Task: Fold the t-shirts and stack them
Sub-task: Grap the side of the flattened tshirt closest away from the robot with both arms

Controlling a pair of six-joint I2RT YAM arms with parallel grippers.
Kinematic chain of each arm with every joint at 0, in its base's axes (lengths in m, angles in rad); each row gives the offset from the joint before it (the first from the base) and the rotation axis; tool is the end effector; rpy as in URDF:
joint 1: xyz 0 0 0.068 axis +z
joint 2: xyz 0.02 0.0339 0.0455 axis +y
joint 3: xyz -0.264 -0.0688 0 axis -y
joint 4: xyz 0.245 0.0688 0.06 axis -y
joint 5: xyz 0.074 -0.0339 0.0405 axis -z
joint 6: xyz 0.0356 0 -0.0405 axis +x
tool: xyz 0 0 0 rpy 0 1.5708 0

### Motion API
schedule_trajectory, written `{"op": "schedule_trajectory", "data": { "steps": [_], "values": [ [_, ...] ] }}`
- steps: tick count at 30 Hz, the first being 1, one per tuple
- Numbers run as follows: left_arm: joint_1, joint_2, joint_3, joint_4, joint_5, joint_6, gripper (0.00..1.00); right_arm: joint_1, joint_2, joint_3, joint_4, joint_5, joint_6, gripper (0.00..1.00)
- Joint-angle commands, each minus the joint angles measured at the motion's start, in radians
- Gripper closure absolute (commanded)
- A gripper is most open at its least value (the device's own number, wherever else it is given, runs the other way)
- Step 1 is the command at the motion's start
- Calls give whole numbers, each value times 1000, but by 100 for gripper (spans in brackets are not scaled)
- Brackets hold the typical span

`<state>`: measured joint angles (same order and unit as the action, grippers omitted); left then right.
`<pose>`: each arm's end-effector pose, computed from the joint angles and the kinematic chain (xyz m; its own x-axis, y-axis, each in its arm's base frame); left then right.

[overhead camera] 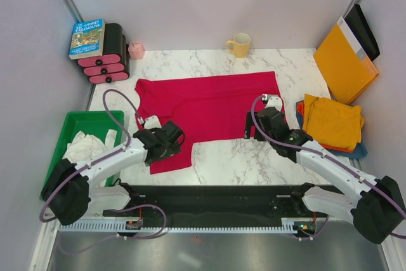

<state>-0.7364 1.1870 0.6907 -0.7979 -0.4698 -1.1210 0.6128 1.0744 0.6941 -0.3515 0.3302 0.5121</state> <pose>0.1546 -0.1184 0.1927 -0.7667 -0.3888 -0.5109 -0.4213 0.9052 -0.0566 0.1900 0.1195 0.2385 -0.6464 0.1122 -0.7547 -0.0344 0.9838 0.1757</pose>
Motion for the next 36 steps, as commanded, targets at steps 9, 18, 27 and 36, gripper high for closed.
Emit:
{"op": "schedule_trajectory", "data": {
  "steps": [9,18,27,36],
  "values": [
    [-24,156,41,-46,54,-109,14,4,-28,-8,29,17,-7,6],
    [-132,63,76,-119,2,-177,14,5,1,-21,62,-33,8,7],
    [-166,160,6,-52,53,-230,19,4,-13,-21,54,-49,5,7],
    [-167,184,-14,-9,80,-234,29,5,-54,-22,28,-48,3,7]
  ]
}}
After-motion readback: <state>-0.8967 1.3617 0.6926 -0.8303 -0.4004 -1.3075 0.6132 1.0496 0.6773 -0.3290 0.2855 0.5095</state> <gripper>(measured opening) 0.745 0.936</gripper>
